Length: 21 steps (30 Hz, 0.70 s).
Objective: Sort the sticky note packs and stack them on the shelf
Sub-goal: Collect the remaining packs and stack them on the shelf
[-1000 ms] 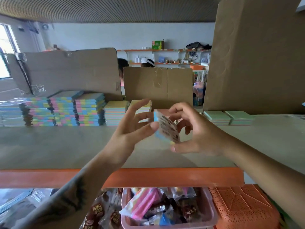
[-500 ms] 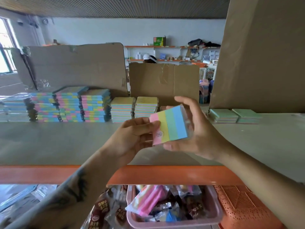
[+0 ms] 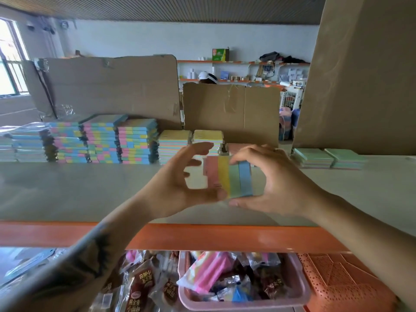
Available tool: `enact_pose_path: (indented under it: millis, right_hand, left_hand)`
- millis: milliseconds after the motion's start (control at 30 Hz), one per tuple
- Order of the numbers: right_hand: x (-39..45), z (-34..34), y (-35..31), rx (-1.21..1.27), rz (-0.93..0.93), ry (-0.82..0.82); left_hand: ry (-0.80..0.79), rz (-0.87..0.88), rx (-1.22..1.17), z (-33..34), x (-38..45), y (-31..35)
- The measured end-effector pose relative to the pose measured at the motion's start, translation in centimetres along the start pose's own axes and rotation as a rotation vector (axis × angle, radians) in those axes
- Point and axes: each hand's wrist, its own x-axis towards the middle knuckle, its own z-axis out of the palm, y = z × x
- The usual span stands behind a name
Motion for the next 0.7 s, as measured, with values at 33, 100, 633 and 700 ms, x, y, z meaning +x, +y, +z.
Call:
enact_pose_path:
  millis: [33,100,633,700]
  right_hand:
    - [0.1,0.1,0.0,0.017,0.012,-0.012]
    - [0.4,0.5,0.0,0.031,0.024,-0.032]
    - [15.0,7.8,-3.8,0.003,-0.073,-0.129]
    - [18.9,9.2,-3.4,0.015,-0.047,-0.117]
  left_hand:
    - [-0.044,0.048,0.158,-0.6,-0.1,0.1]
    - [-0.061,0.106,0.385,-1.5,0.0,0.4]
    - [-0.130,-0.439,0.791,-13.3,-7.3,-7.4]
    - [-0.188,-0.480,0.836,-14.9,-7.9,-8.3]
